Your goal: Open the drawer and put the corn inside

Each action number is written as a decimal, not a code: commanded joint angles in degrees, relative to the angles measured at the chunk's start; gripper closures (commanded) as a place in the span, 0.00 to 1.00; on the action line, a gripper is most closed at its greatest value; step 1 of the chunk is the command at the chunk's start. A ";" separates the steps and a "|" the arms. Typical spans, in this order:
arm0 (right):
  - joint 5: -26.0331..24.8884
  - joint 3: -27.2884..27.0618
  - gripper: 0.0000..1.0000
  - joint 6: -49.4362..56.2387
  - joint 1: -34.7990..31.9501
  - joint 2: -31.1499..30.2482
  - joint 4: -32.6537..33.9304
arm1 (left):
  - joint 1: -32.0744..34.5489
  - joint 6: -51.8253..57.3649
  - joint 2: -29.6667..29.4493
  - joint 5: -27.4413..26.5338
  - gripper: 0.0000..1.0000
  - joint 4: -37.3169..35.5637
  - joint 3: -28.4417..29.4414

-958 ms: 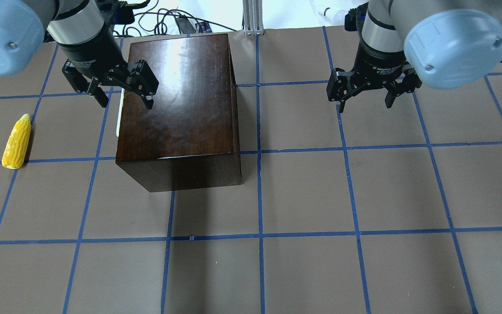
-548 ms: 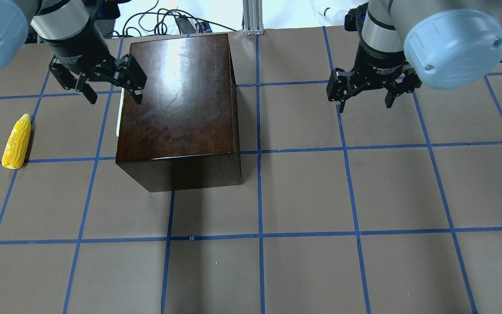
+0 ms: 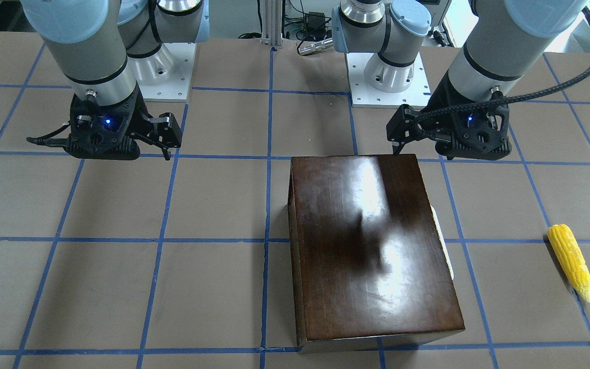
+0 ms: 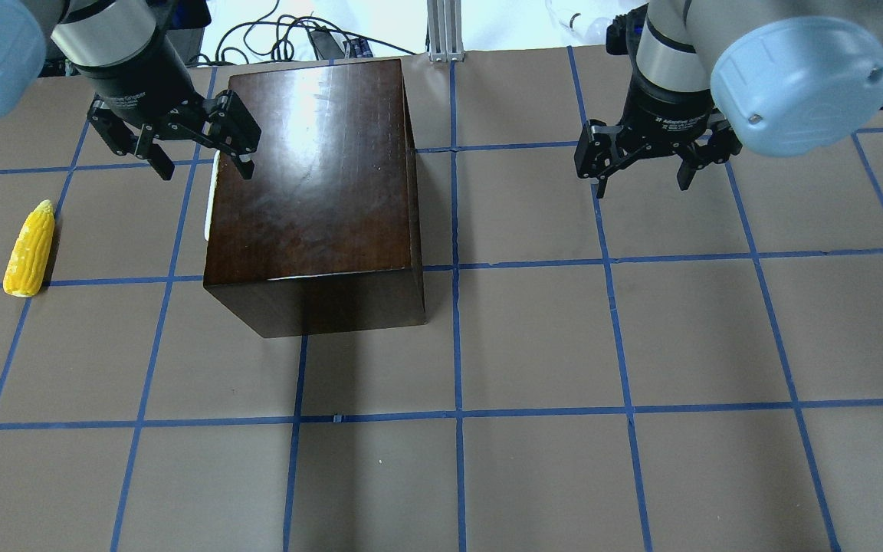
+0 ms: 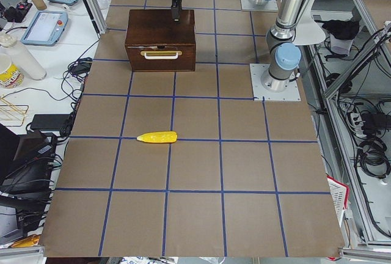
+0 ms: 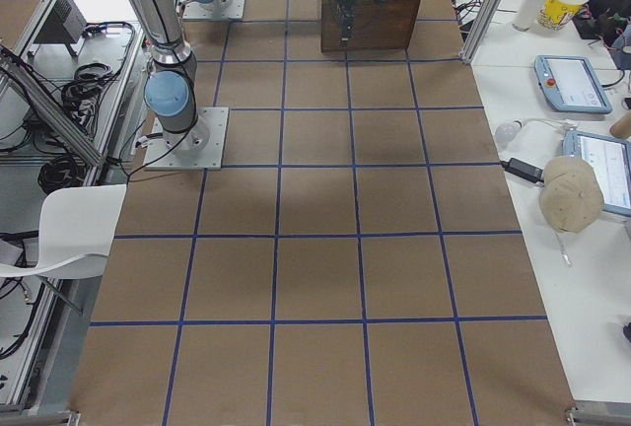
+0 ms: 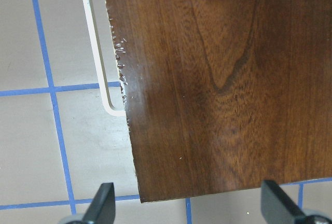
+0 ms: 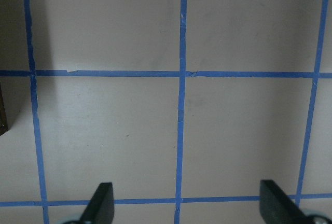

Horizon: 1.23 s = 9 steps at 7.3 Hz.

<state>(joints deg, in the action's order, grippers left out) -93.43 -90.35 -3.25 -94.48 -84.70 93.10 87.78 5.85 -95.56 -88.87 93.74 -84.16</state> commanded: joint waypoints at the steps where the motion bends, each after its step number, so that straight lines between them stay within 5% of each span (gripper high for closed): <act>1: 0.00 0.00 0.00 0.00 0.00 -0.03 -0.02 | 0.11 0.03 0.19 -0.07 0.00 0.12 -0.04; 7: 0.00 0.00 0.00 0.00 0.00 -0.03 -0.02 | -1.03 3.36 -1.20 0.10 0.00 -0.05 1.53; 9: 0.00 0.00 0.00 0.00 0.00 0.06 -0.02 | -6.27 4.95 -1.65 0.19 0.00 -0.49 2.77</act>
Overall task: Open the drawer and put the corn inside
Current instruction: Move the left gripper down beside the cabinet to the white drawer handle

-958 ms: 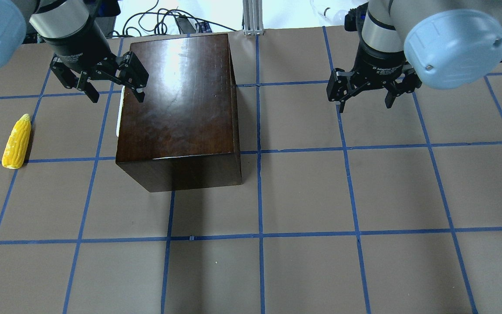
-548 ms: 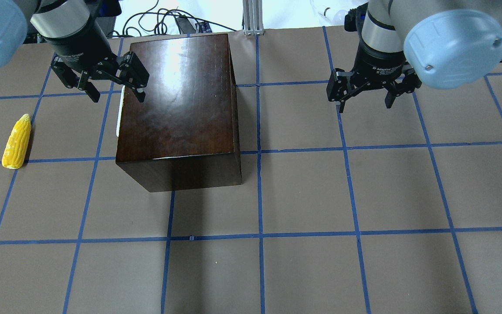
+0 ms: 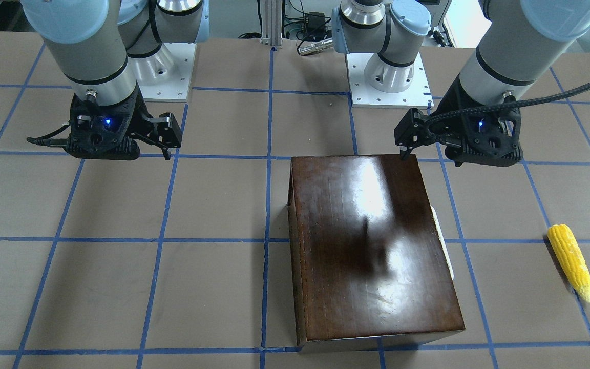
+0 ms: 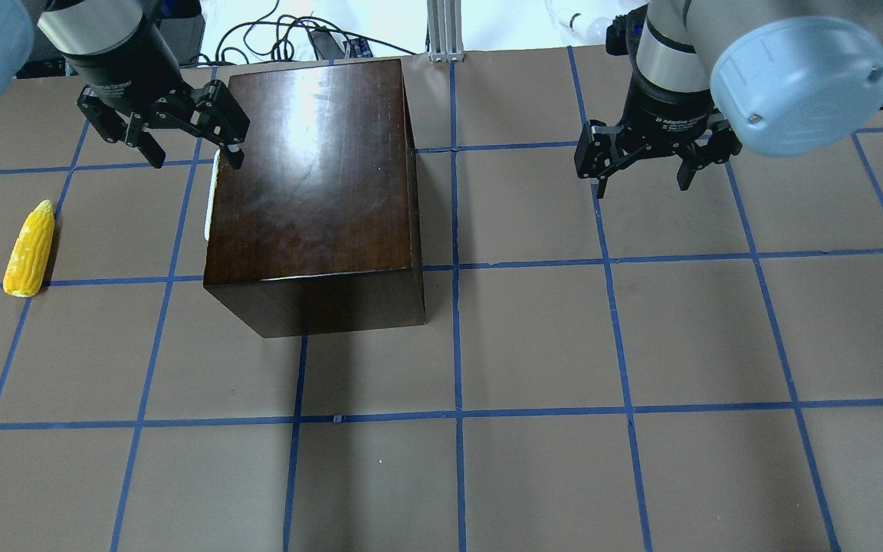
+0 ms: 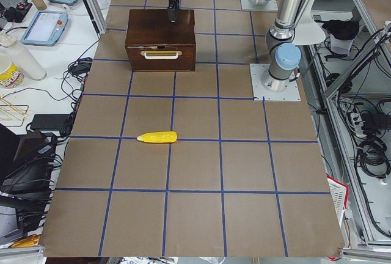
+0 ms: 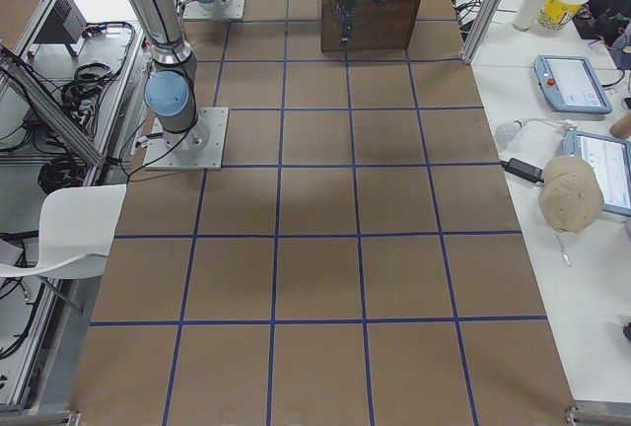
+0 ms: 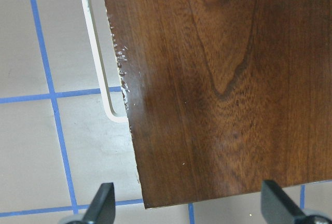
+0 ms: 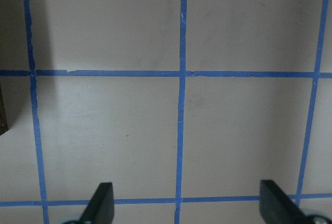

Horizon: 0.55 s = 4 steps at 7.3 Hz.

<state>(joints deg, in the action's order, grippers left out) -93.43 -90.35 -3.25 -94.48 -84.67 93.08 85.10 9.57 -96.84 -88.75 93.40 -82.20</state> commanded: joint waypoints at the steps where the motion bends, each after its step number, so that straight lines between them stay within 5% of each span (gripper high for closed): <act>1: 0.00 0.00 0.00 0.00 0.00 -0.06 0.09 | -8.67 5.33 -1.15 2.68 0.00 -0.15 0.99; 4: -0.09 0.00 0.00 0.00 0.00 -0.06 0.09 | -17.22 13.88 -6.07 9.18 0.00 -2.42 0.90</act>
<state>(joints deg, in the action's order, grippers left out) -93.50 -90.35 -3.25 -94.48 -84.72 93.12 70.91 20.58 -100.86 -82.72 92.34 -81.20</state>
